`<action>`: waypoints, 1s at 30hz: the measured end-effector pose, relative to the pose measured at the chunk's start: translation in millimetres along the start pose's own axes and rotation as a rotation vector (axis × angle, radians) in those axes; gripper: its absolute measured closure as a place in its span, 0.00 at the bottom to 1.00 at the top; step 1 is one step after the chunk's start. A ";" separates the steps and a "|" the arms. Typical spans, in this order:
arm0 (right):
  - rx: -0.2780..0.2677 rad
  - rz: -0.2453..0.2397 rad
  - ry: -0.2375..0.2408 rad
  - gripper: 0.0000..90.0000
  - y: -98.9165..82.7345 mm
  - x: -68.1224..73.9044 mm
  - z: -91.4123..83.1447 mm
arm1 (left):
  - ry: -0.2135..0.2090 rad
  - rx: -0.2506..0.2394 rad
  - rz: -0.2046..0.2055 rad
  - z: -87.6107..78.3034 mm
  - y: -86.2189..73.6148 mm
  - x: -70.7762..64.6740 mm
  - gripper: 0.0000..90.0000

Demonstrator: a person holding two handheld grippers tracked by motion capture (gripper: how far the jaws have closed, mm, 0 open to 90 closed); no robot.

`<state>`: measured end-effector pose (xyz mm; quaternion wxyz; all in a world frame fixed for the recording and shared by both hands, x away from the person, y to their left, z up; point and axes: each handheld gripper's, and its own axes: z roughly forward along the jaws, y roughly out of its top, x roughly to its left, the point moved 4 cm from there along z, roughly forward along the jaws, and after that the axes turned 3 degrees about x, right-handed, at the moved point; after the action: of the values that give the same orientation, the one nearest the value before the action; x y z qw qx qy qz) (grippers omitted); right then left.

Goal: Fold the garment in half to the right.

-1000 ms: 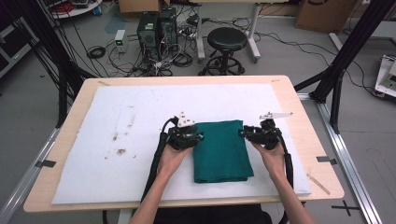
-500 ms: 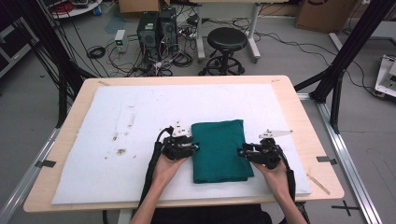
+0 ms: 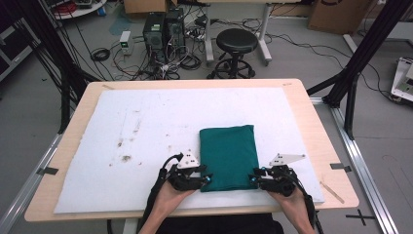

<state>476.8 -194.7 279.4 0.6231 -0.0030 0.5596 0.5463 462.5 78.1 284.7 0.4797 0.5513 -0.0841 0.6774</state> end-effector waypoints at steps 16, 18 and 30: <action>-0.087 0.030 -0.016 0.39 6.6 -3.5 -10.1 | 0.062 -0.071 -0.019 -30.3 1.9 19.4 0.43; -0.124 0.044 -0.019 0.34 11.0 -6.0 -13.7 | 0.081 -0.096 -0.034 -39.5 2.1 27.4 0.41; -0.232 0.045 -0.089 0.28 38.2 -27.9 -24.0 | 0.237 -0.201 -0.141 -104.8 -21.1 83.7 0.33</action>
<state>440.2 -213.0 313.2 0.6305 -0.0383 0.4641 0.6209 414.1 203.2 305.7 0.5853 0.4215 -0.0556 0.6904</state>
